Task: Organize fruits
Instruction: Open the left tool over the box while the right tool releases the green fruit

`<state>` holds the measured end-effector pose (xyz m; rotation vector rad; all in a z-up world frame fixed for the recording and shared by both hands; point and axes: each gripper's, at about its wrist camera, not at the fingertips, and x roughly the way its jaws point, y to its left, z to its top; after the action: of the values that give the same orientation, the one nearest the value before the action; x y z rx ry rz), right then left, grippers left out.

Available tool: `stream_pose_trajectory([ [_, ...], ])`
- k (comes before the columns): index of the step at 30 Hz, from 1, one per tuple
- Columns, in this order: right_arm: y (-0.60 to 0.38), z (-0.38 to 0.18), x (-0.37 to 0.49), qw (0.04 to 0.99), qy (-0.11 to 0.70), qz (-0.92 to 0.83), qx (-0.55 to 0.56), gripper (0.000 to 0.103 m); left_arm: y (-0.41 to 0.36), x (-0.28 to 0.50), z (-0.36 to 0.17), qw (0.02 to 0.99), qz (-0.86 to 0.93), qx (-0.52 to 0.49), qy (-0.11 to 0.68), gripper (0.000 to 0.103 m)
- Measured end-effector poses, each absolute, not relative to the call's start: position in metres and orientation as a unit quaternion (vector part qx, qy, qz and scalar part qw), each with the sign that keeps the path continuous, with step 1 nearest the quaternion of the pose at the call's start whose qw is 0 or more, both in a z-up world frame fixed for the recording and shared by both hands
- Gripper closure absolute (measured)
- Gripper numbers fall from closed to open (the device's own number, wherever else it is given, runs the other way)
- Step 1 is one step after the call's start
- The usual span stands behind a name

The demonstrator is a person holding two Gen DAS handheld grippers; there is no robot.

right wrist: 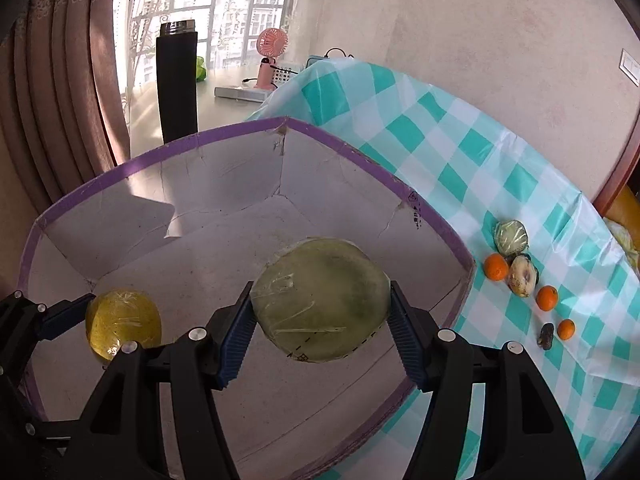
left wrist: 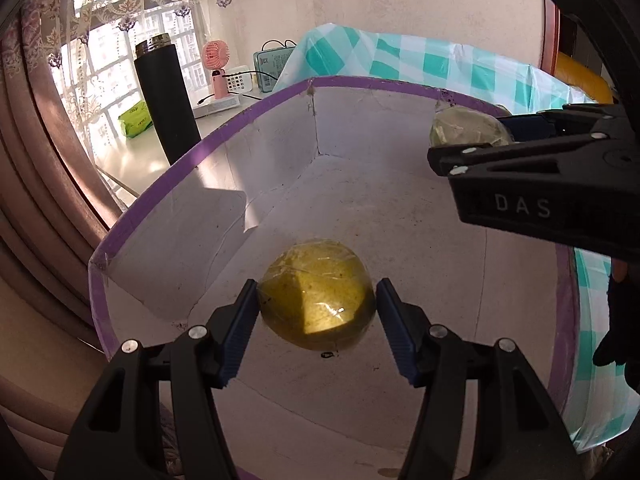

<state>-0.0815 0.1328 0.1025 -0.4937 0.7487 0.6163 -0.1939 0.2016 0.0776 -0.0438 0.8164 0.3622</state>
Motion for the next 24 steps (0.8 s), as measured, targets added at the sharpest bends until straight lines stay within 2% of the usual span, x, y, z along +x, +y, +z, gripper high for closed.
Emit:
stream_pose_trajectory([
  [4,0.171,0.063,-0.080,0.798,0.395,0.276,-0.363,0.042,0.205,-0.193,0.076,0.898,0.169,-0.016,0.406,0.042],
  [11,0.183,0.043,-0.083,0.745,0.411,0.282,-0.444,0.042,0.207,-0.190,0.075,0.895,0.163,0.003,0.416,0.042],
  [14,0.182,0.041,-0.082,0.739,0.415,0.278,-0.452,0.042,0.207,-0.188,0.076,0.892,0.171,0.009,0.419,0.032],
  [18,0.180,0.044,-0.080,0.744,0.414,0.278,-0.445,0.042,0.209,-0.188,0.077,0.891,0.171,0.004,0.420,0.012],
  [24,0.178,0.050,-0.083,0.764,0.384,0.263,-0.447,0.035,0.210,-0.187,0.079,0.890,0.189,0.015,0.414,0.004],
])
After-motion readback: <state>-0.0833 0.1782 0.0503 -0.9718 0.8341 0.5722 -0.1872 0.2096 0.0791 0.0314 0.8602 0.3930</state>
